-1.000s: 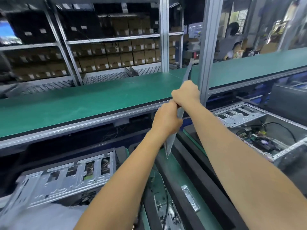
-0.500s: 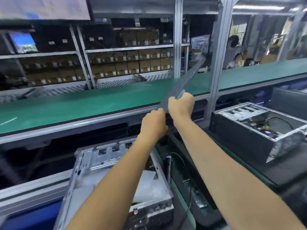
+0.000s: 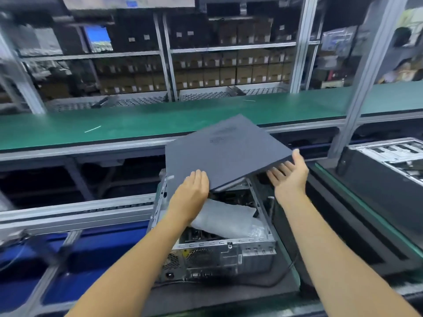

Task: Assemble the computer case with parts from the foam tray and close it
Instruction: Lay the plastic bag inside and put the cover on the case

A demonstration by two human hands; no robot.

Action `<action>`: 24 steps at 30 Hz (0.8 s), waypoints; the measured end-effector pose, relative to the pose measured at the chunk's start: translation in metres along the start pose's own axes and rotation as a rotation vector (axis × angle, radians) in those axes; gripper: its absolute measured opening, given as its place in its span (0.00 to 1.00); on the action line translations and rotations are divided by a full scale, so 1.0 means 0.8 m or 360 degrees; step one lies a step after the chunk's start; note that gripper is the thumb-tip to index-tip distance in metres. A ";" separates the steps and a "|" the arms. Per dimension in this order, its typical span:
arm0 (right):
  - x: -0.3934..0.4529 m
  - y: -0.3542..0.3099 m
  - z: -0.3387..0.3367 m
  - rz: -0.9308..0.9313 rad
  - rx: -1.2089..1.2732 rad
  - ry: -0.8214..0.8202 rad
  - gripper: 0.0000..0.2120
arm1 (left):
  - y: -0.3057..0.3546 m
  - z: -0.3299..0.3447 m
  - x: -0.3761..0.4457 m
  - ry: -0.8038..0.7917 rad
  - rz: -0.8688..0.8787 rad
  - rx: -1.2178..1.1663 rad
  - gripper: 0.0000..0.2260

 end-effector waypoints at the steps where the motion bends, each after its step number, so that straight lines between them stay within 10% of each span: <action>1: 0.008 0.000 -0.013 0.0032 -0.0063 0.0097 0.19 | -0.005 0.001 -0.015 -0.0025 0.0031 0.0036 0.18; 5: 0.027 0.009 -0.021 -0.0017 -0.1046 0.0310 0.07 | -0.014 0.009 -0.069 -0.0194 0.0065 0.0164 0.25; 11: 0.032 0.022 -0.004 -0.0271 -0.2573 -0.0383 0.14 | -0.031 0.029 -0.113 -0.0433 0.0093 0.0163 0.28; 24: 0.021 0.099 0.025 -0.0266 -0.3168 -0.0462 0.28 | -0.040 0.032 -0.116 -0.0640 0.0274 -0.0148 0.30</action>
Point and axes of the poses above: each hand's wrist, its own x-axis towards the middle knuckle, its own z-axis out of the palm, y = z × x, the point moved 2 cm from there along x, towards the middle knuckle, and after that the axes turned 12 degrees about -x, right-handed, at the moved point
